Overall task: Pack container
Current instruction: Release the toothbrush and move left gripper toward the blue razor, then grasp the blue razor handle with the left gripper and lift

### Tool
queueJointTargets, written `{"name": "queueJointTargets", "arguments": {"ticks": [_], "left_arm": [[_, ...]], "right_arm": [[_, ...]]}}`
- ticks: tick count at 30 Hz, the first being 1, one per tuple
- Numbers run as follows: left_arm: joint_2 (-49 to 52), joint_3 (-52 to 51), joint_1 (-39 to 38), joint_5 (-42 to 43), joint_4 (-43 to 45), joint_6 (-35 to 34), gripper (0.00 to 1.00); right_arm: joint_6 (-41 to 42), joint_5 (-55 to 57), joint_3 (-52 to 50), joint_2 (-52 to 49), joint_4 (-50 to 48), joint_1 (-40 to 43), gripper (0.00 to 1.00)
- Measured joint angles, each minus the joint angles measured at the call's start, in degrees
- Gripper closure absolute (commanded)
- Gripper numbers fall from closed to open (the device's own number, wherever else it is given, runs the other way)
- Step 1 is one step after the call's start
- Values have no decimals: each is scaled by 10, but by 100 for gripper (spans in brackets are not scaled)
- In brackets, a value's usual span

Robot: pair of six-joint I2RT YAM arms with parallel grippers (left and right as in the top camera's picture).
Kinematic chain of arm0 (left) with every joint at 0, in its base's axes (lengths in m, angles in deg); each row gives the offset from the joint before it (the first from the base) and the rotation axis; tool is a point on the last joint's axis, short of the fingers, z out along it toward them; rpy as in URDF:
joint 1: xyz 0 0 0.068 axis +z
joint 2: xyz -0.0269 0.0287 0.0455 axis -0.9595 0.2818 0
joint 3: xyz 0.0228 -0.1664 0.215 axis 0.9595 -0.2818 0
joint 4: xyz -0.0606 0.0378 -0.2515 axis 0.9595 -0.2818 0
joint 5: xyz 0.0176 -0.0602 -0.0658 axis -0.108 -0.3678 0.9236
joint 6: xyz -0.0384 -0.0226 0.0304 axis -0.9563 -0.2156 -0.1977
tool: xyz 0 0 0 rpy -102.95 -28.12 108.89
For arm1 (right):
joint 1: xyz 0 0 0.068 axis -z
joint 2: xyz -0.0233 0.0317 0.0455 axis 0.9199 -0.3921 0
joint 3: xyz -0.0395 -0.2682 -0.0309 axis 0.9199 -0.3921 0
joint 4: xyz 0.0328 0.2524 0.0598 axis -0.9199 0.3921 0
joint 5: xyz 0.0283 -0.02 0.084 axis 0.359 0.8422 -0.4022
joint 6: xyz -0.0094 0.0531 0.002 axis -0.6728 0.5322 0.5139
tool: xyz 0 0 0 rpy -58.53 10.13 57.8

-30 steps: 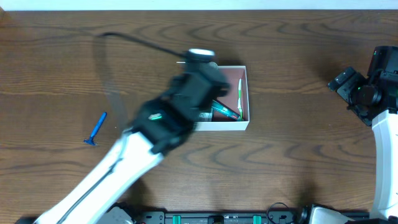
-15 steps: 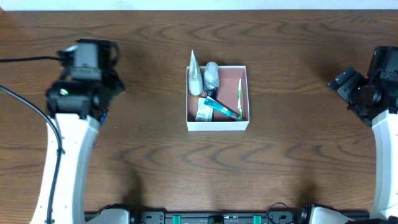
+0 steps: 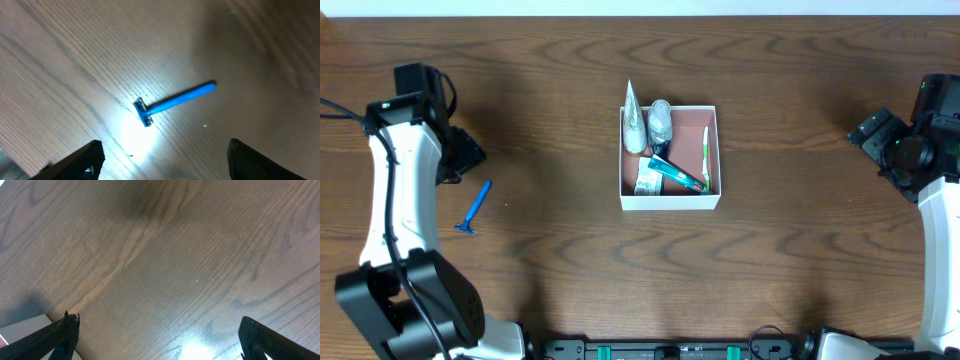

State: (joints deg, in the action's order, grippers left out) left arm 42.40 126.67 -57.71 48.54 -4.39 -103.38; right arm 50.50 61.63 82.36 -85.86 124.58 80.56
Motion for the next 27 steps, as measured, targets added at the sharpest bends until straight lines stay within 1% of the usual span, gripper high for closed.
{"name": "queueJointTargets", "arguments": {"ticks": [7, 16, 17, 18, 19, 21, 27], "left_arm": [[38, 0, 33, 34, -1, 67, 20], [49, 0, 38, 50, -4, 147, 20], [49, 0, 38, 50, -5, 154, 19], [49, 0, 38, 51, -6, 163, 11], [49, 0, 38, 52, -6, 173, 6], [49, -2, 38, 54, -3, 188, 0], [49, -35, 38, 56, 28, 226, 2]], "right_arm": [[0, 0, 0, 0, 0, 0, 1], [0, 0, 0, 0, 0, 0, 1], [0, 0, 0, 0, 0, 0, 1], [0, 0, 0, 0, 0, 0, 1], [0, 0, 0, 0, 0, 0, 1], [0, 0, 0, 0, 0, 0, 1], [0, 0, 0, 0, 0, 0, 1]]}}
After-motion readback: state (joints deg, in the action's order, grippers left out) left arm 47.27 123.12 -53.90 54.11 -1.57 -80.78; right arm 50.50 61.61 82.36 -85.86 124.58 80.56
